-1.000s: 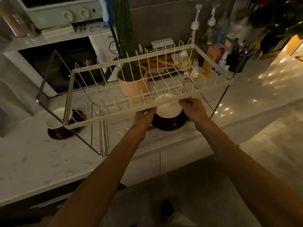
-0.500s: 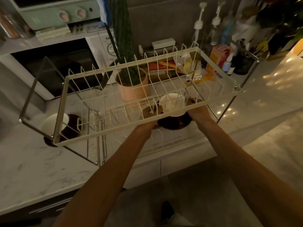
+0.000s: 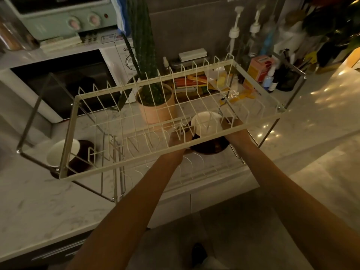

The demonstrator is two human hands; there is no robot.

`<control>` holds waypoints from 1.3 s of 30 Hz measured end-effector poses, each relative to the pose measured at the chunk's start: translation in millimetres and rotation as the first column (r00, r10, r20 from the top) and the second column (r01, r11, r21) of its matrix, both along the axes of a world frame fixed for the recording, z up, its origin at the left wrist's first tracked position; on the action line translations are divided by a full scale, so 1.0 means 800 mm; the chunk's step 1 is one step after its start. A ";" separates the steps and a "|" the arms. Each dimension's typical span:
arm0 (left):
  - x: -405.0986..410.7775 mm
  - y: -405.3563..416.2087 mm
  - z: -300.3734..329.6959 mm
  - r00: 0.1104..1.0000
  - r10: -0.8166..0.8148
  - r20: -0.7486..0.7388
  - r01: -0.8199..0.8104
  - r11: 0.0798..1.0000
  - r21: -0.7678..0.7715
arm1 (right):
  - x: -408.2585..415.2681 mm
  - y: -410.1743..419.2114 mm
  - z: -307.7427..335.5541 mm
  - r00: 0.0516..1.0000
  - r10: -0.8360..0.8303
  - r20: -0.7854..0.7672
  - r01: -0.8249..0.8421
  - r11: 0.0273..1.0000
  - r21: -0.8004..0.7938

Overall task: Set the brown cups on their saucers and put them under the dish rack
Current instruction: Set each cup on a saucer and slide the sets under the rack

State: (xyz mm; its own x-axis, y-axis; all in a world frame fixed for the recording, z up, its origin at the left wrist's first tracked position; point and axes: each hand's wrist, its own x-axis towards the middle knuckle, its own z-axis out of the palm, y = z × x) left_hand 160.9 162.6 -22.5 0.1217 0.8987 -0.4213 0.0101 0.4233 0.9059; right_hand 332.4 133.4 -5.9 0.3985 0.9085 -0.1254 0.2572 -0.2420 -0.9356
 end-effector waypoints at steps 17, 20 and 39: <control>-0.024 -0.030 0.032 0.973 -0.123 -0.194 0.147 0.982 0.120 | -0.015 -0.021 0.002 0.890 0.077 0.449 -0.089 0.996 0.007; -0.038 -0.034 0.039 0.926 -0.148 -0.347 0.234 0.946 0.222 | -0.036 -0.033 0.018 0.789 0.033 0.614 -0.040 0.999 -0.002; -0.237 -0.171 0.075 0.176 -0.096 -0.980 0.807 0.583 0.088 | -0.223 -0.116 0.076 0.224 0.536 0.814 -0.519 0.773 -0.365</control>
State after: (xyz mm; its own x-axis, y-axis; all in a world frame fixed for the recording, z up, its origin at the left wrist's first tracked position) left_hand -28.9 25.9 37.8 0.5100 0.8524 -0.1157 0.8536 -0.4848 0.1906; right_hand 154.1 40.4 54.6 -0.2789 0.9582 -0.0643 0.9549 0.2696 -0.1247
